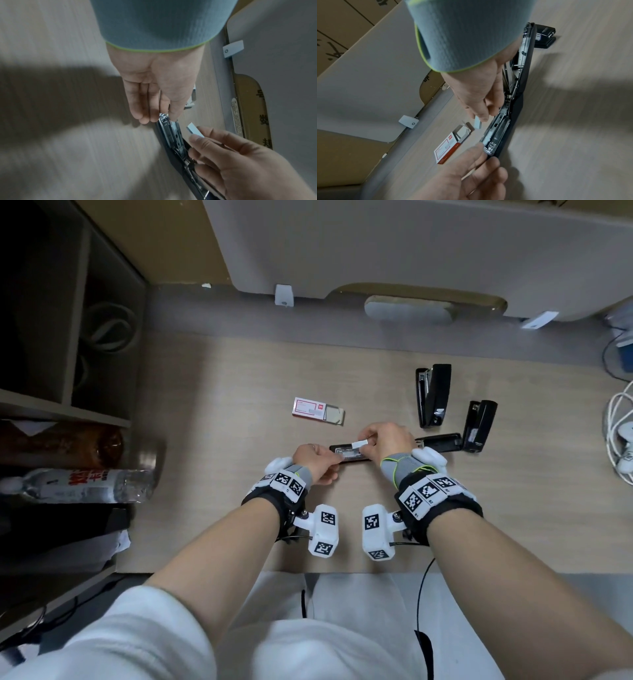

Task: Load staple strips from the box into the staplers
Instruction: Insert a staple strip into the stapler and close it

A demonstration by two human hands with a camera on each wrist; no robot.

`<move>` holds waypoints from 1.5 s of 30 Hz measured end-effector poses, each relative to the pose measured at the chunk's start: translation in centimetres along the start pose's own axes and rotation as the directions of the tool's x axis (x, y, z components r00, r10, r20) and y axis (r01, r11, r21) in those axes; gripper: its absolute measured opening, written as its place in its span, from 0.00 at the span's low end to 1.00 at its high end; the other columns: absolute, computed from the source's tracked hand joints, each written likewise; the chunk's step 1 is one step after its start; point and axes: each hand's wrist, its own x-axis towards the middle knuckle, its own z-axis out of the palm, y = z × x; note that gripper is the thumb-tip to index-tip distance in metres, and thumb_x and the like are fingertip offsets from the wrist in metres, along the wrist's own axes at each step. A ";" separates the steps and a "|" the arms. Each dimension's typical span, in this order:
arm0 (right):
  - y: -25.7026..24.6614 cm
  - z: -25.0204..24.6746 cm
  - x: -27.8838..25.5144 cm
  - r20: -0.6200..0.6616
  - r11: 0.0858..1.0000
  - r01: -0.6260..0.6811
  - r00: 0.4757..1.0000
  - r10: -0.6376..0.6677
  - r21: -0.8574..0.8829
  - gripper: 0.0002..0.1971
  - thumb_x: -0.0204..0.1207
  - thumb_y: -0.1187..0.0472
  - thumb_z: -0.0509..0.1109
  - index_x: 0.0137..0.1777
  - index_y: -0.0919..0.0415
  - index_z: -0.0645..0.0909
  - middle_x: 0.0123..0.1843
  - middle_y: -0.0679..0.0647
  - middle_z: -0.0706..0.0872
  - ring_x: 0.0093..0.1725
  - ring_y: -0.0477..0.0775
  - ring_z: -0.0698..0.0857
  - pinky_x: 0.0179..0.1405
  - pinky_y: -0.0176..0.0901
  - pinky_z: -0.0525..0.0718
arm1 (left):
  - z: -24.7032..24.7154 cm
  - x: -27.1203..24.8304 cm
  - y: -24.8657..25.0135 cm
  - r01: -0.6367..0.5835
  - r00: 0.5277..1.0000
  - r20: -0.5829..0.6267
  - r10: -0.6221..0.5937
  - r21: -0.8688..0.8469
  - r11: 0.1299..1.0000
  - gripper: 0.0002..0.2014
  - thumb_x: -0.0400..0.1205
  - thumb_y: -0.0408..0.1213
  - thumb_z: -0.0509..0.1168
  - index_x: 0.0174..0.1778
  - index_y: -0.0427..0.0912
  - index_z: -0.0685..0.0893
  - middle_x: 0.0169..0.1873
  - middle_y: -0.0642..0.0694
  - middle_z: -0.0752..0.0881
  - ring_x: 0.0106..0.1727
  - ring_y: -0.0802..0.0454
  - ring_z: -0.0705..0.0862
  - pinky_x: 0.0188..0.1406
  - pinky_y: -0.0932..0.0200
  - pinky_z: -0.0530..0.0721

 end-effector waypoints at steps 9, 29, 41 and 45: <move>1.6 0.3 0.6 -0.038 0.998 -0.063 0.997 0.064 0.031 0.10 0.70 0.65 0.74 0.45 0.48 0.87 0.41 0.47 0.88 0.48 0.57 0.88 0.47 0.42 0.84 | 1.8 0.1 2.0 -0.102 0.982 -0.142 0.121 0.135 0.986 0.11 0.72 0.40 0.78 0.34 0.43 0.81 0.29 0.41 0.91 0.26 0.46 0.87 0.32 0.51 0.89; 3.0 1.2 1.0 -0.008 0.997 -0.069 0.998 0.069 -0.029 0.09 0.78 0.63 0.69 0.56 0.52 0.85 0.53 0.57 0.90 0.52 0.63 0.87 0.42 0.40 0.71 | 2.6 0.3 2.2 -0.023 0.982 -0.178 0.056 0.184 0.983 0.08 0.72 0.37 0.75 0.31 0.39 0.84 0.25 0.44 0.88 0.24 0.48 0.84 0.30 0.56 0.86; 2.6 2.2 1.1 -0.035 0.995 -0.089 0.996 0.087 -0.047 0.08 0.77 0.59 0.70 0.54 0.51 0.85 0.50 0.58 0.90 0.49 0.64 0.87 0.43 0.43 0.79 | 2.3 1.0 1.4 -0.046 0.992 -0.106 0.062 0.147 0.988 0.08 0.77 0.36 0.74 0.37 0.39 0.83 0.30 0.42 0.88 0.26 0.49 0.83 0.30 0.60 0.83; 2.4 2.3 1.1 -0.053 0.993 -0.096 0.994 0.092 -0.071 0.10 0.75 0.55 0.73 0.55 0.55 0.82 0.49 0.59 0.90 0.48 0.65 0.87 0.46 0.47 0.85 | 2.0 1.1 1.4 -0.053 0.995 -0.079 0.064 0.138 0.989 0.09 0.77 0.36 0.74 0.35 0.40 0.81 0.30 0.42 0.88 0.24 0.50 0.81 0.26 0.63 0.81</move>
